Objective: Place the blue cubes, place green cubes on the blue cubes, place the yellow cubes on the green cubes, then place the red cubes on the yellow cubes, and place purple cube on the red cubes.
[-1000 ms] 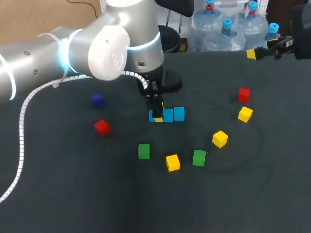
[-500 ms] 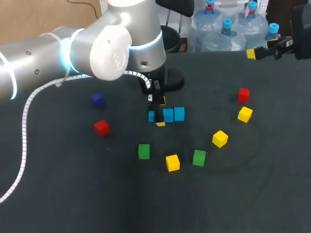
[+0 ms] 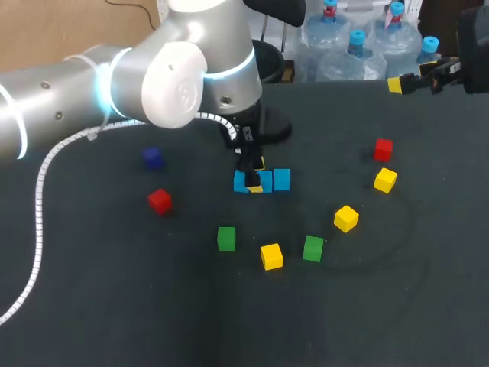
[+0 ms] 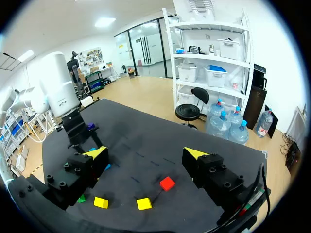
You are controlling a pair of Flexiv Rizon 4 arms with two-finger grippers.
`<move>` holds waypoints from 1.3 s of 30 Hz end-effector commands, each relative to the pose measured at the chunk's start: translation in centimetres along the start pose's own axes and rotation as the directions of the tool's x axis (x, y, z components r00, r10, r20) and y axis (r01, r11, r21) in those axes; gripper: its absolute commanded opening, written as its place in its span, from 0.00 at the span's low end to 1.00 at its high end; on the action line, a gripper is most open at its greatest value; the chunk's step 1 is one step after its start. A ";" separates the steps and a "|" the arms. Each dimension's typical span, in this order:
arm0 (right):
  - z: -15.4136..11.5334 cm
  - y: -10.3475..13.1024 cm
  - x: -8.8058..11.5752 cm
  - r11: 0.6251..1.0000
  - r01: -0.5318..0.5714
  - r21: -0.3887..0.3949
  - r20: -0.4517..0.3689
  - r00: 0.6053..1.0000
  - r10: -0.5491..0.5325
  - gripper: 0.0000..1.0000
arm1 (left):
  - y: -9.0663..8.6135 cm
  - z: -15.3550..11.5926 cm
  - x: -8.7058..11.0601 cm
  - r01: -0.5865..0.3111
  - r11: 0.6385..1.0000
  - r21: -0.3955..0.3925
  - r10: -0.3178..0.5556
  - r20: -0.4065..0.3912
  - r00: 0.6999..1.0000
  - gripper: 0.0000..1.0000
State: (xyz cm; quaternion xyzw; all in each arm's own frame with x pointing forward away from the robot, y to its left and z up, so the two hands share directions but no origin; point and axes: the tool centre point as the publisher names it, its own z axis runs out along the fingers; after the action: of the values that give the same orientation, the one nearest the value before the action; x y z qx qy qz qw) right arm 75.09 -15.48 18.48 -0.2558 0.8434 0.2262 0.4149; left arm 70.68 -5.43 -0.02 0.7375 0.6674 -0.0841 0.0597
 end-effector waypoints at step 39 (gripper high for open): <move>0.1 0.0 0.0 1.000 0.000 0.001 0.001 1.000 0.000 1.00 | 0.5 0.2 0.4 0.002 1.000 0.000 -0.002 -0.016 1.000 0.03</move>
State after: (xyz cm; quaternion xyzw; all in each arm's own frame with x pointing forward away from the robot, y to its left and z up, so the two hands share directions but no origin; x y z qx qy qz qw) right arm 75.09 -15.48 18.48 -0.2558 0.8434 0.2262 0.4149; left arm 71.04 -5.13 -0.25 0.7379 0.6681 -0.0777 0.0549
